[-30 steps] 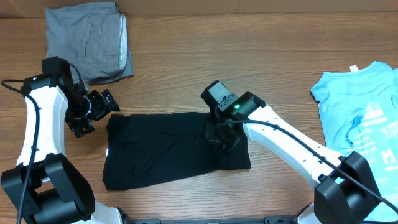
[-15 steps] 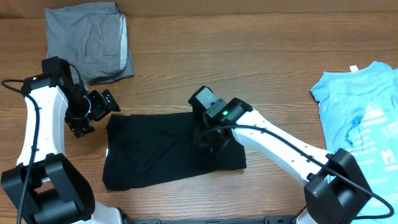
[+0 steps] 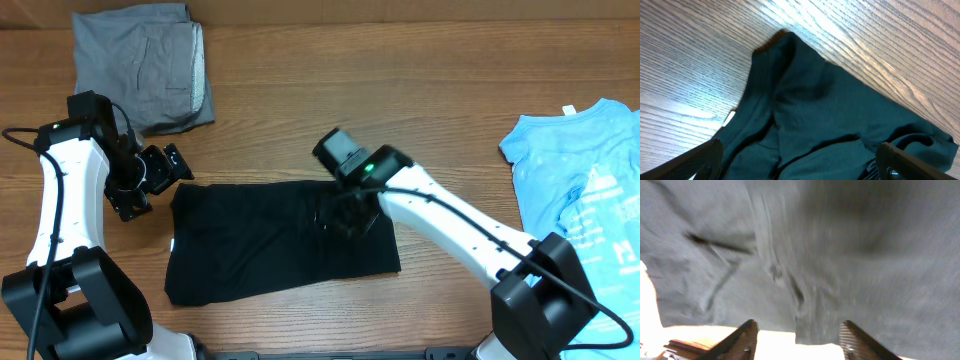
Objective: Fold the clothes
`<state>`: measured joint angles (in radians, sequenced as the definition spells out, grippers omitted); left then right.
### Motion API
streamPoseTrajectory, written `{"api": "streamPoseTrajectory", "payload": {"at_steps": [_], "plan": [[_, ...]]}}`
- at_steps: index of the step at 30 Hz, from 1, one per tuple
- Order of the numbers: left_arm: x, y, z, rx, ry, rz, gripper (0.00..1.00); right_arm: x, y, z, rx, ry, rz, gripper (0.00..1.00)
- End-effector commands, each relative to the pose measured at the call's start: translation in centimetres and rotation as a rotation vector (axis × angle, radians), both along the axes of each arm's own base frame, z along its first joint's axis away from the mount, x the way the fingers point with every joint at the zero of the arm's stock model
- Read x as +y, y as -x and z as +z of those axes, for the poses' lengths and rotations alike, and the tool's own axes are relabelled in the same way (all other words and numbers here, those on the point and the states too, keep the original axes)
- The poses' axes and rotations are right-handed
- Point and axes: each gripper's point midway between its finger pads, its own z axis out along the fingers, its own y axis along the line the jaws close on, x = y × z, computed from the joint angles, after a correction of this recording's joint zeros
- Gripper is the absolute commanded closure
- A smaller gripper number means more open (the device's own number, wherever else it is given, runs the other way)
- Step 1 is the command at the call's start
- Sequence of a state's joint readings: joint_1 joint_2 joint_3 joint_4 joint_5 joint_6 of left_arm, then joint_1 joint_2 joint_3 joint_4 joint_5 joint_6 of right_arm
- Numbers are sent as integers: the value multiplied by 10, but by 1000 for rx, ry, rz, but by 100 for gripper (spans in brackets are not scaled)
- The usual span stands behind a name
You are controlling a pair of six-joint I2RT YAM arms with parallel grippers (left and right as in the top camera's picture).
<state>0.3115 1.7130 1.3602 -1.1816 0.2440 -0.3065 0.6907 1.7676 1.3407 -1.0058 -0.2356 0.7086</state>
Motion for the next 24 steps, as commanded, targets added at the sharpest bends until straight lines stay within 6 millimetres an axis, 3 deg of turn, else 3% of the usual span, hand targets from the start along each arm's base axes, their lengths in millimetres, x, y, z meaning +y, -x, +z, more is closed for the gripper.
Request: {"api": "streamPoseTrajectory", "payload": {"at_steps": [1, 4, 9, 13, 24], "plan": [[-3, 1, -2, -1, 7, -27, 0, -4, -26, 11, -70, -29, 3, 41], [-3, 1, -2, 0, 8, -27, 0, -12, -44, 11, -105, -45, -13, 44], [-3, 1, -2, 0, 8, -27, 0, -15, -67, 2, -121, -76, -52, 59], [-3, 1, -2, 0, 8, -27, 0, -10, -69, -5, -96, -112, -52, 69], [-4, 2, -2, 3, 9, -27, 0, -5, -70, -49, -16, -87, -51, 68]]}}
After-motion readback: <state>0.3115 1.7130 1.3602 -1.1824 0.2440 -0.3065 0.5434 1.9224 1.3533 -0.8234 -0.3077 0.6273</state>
